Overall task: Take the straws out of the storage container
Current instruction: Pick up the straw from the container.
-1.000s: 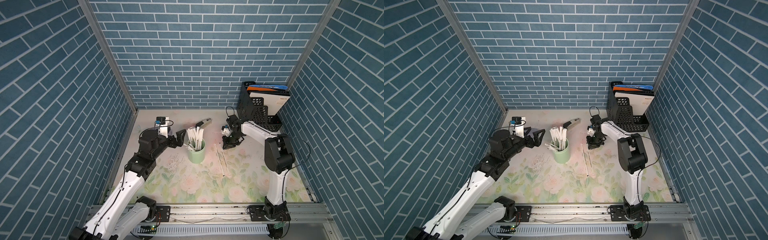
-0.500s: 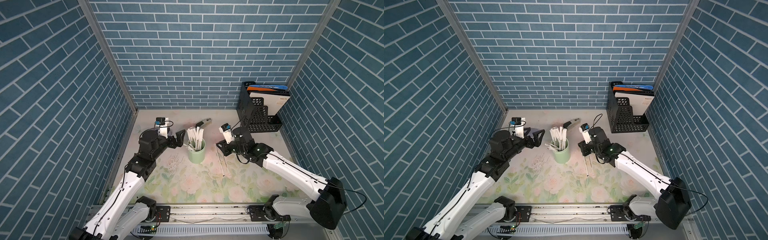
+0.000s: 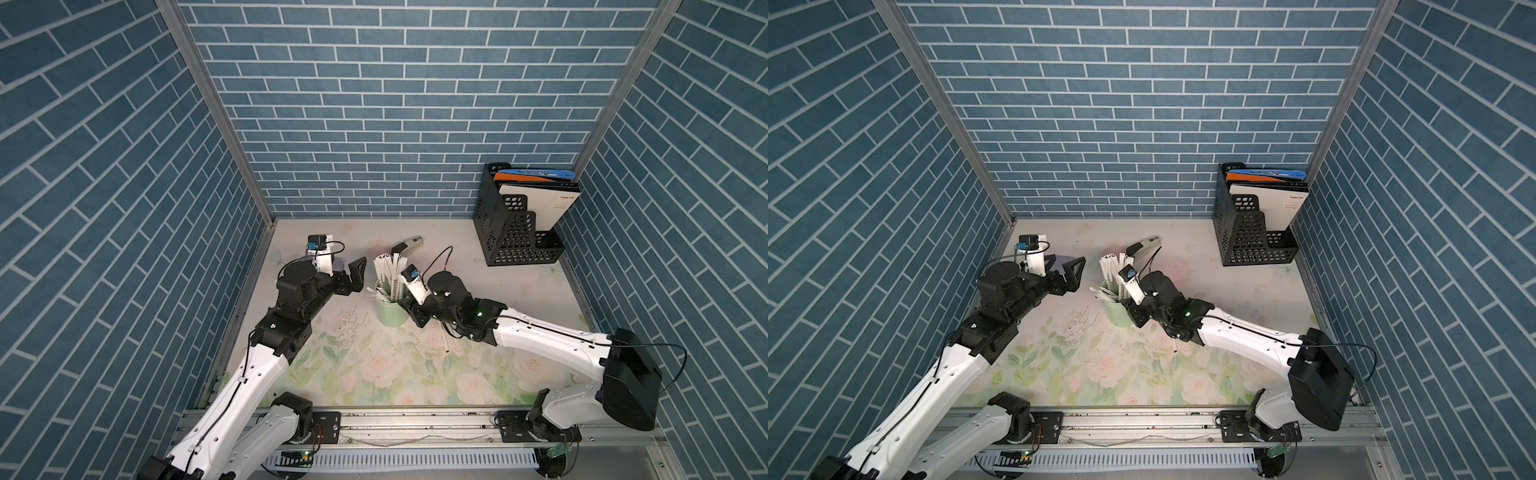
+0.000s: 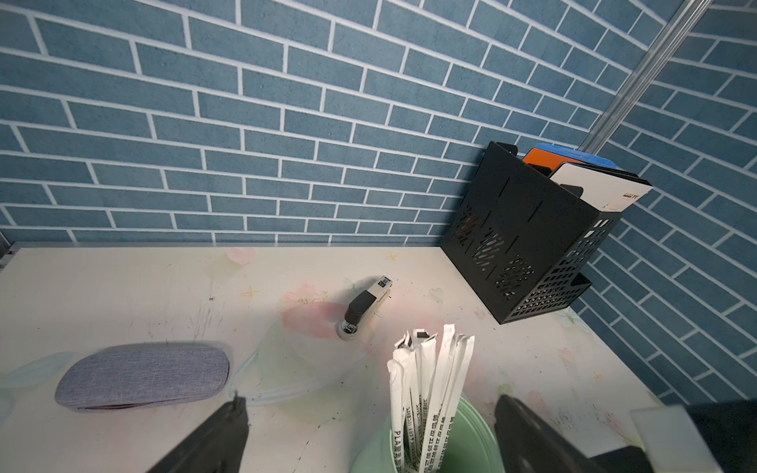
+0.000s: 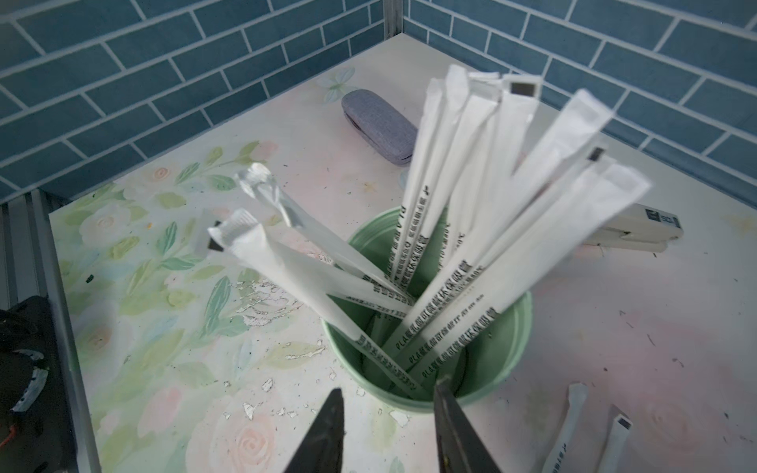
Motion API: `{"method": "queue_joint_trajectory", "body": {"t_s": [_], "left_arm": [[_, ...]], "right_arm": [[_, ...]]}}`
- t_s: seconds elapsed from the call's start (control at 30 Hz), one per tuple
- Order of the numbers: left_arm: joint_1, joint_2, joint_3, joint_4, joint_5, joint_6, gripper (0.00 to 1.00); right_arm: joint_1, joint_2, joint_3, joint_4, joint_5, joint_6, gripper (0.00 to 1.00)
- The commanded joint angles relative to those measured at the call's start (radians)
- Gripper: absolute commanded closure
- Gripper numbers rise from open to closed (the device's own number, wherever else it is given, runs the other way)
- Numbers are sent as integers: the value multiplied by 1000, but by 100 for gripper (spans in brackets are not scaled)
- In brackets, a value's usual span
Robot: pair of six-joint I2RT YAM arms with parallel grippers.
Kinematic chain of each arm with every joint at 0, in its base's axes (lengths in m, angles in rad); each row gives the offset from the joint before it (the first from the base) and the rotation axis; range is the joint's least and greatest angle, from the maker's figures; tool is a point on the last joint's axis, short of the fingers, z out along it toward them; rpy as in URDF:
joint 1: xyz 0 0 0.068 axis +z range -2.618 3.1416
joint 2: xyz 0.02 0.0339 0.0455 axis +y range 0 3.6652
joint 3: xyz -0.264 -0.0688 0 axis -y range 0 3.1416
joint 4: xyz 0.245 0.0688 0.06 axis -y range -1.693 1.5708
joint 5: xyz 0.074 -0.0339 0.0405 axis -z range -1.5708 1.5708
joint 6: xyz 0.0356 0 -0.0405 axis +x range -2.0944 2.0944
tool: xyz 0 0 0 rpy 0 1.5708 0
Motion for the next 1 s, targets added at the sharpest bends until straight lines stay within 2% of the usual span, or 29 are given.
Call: {"method": "queue_joint_trajectory", "body": {"t_s": [0.0, 0.97], "left_arm": [[-2, -5, -7, 3, -10, 8, 0], [-2, -6, -4, 1, 0, 9, 0]], "right_arm": [[17, 32, 55, 19, 11, -57, 64], [42, 142, 165, -40, -37, -46, 68]]}}
